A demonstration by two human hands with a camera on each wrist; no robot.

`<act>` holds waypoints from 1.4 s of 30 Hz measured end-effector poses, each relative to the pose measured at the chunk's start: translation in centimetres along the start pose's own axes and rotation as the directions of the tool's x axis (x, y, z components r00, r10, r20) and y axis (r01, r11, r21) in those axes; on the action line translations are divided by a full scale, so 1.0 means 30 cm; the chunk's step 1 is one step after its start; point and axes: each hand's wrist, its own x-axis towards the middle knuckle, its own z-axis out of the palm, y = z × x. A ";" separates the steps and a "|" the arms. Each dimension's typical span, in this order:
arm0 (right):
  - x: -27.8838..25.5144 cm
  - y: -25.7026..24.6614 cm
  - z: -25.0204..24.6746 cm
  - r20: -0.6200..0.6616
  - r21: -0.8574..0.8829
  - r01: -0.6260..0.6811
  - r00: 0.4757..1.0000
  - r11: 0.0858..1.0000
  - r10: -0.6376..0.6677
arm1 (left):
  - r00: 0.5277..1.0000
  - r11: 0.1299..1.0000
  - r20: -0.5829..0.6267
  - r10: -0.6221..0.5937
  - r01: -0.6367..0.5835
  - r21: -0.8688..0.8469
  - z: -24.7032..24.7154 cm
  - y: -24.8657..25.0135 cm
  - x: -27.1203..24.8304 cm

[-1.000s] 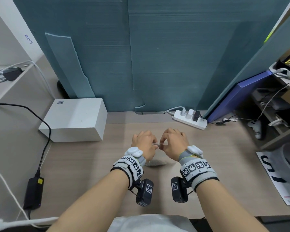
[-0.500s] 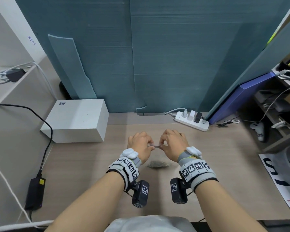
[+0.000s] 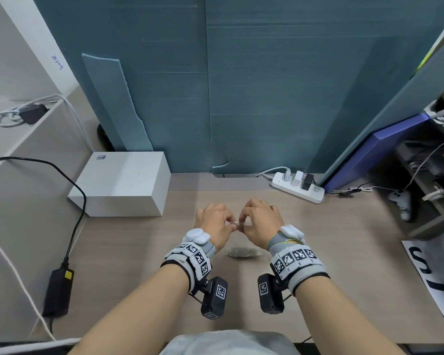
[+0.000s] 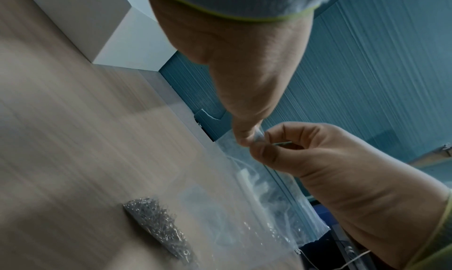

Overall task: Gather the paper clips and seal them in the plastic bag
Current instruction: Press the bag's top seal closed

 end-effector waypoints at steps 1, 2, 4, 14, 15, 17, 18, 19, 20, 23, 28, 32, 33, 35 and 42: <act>0.002 0.000 0.001 -0.002 -0.007 0.013 1.000 1.000 -0.013 | 1.000 1.000 -0.002 -0.006 0.006 -0.009 -0.002 -0.003 -0.002; 0.002 0.000 0.003 0.000 -0.019 0.018 1.000 1.000 -0.018 | 1.000 1.000 -0.004 -0.016 0.016 -0.018 -0.006 -0.005 -0.006; 0.004 -0.004 0.008 0.001 -0.034 0.022 1.000 0.999 -0.022 | 0.999 0.999 -0.010 -0.033 0.033 -0.033 -0.012 -0.009 -0.010; 0.028 -0.017 0.018 0.051 -0.033 0.048 0.998 0.998 -0.046 | 0.999 0.999 0.011 -0.039 0.039 -0.037 -0.006 0.000 -0.004; 0.029 -0.013 0.017 0.051 -0.037 0.046 0.998 0.998 -0.044 | 0.999 0.998 0.006 -0.050 0.050 -0.040 -0.005 -0.002 -0.003; 0.037 -0.001 0.011 0.045 -0.025 0.033 0.998 0.999 -0.032 | 0.998 0.997 -0.005 -0.070 0.070 -0.039 -0.005 -0.004 0.004; 0.041 0.010 0.004 0.046 -0.018 0.028 0.999 0.999 -0.027 | 0.997 0.996 -0.010 -0.081 0.081 -0.038 -0.004 -0.001 0.013; 0.047 0.023 -0.001 0.049 -0.018 0.027 0.998 0.999 -0.026 | 0.996 0.995 -0.013 -0.092 0.091 -0.037 -0.004 0.003 0.022; 0.054 0.040 -0.008 0.055 -0.020 0.024 0.998 1.000 -0.023 | 0.995 0.994 -0.015 -0.100 0.100 -0.033 -0.005 0.010 0.035; 0.070 0.084 -0.018 0.063 -0.024 0.012 0.998 1.000 -0.010 | 0.991 0.991 -0.012 -0.133 0.132 -0.021 -0.003 -0.001 0.063; 0.100 0.207 -0.030 0.066 0.001 -0.049 0.997 0.999 0.049 | 0.980 0.980 -0.029 -0.198 0.198 0.001 0.026 -0.035 0.112; 0.138 0.310 -0.042 0.067 0.033 -0.120 0.991 0.992 0.118 | 0.975 0.975 -0.039 -0.221 0.220 -0.011 0.050 -0.037 0.161; 0.151 0.341 -0.036 0.076 0.051 -0.145 0.987 0.988 0.141 | 0.973 0.974 -0.038 -0.227 0.226 -0.028 0.063 -0.040 0.176; 0.183 0.408 -0.019 0.101 0.120 -0.191 0.979 0.974 0.180 | 0.973 0.969 -0.046 -0.225 0.219 -0.110 0.090 -0.059 0.203; 0.243 0.561 0.077 0.369 0.569 -0.490 0.870 0.660 0.327 | 0.869 0.854 0.244 -0.431 0.480 -0.202 0.242 -0.164 0.263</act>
